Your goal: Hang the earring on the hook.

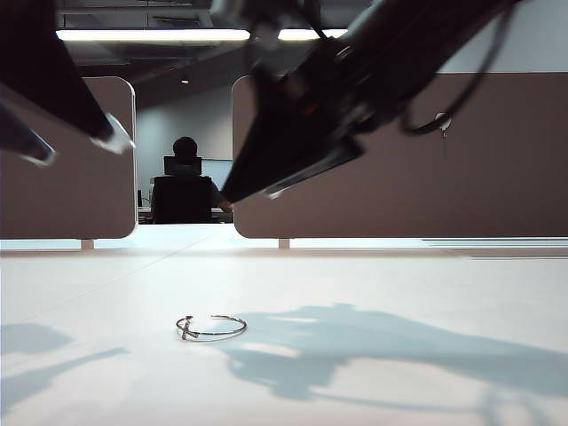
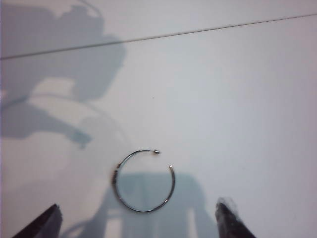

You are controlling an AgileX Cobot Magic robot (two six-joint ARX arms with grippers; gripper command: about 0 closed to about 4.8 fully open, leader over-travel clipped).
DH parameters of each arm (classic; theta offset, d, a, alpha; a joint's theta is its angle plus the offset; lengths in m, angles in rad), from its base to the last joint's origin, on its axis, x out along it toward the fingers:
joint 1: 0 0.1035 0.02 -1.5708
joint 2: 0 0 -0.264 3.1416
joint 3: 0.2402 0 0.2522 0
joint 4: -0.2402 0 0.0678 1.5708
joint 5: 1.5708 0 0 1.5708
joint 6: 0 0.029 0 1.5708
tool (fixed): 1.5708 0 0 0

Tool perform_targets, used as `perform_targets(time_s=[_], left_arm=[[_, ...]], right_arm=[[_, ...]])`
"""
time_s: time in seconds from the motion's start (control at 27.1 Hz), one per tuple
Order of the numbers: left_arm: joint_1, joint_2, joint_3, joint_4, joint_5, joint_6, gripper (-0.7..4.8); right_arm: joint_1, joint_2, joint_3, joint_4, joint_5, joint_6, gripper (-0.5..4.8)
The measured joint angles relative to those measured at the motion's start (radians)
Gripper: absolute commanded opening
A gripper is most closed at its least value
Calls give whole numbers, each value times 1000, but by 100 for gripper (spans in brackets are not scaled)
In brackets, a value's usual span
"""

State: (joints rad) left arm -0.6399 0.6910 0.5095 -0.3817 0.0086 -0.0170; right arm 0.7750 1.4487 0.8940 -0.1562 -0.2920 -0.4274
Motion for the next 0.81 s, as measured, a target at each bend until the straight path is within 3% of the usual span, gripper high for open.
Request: perform_targets(time_s=[0.22, 0.37, 0.52, 0.55, 0.81], left_arm=[[0, 70, -1, -22, -29, 3, 479], [1, 69, -1, -22, -58, 5, 479], [1, 69, -1, -22, -72, 5, 479], [1, 69, -1, -22, -73, 5, 479], [1, 68, -1, -23, -73, 5, 479]], right_arm=[[18, 148, 60, -121, -17, -96, 389], [43, 177, 61, -113, -21, -158, 385], [45, 212, 61, -88, -39, -173, 265], [46, 217, 61, -84, -39, -176, 256], [48, 292, 62, -45, -43, -199, 255]])
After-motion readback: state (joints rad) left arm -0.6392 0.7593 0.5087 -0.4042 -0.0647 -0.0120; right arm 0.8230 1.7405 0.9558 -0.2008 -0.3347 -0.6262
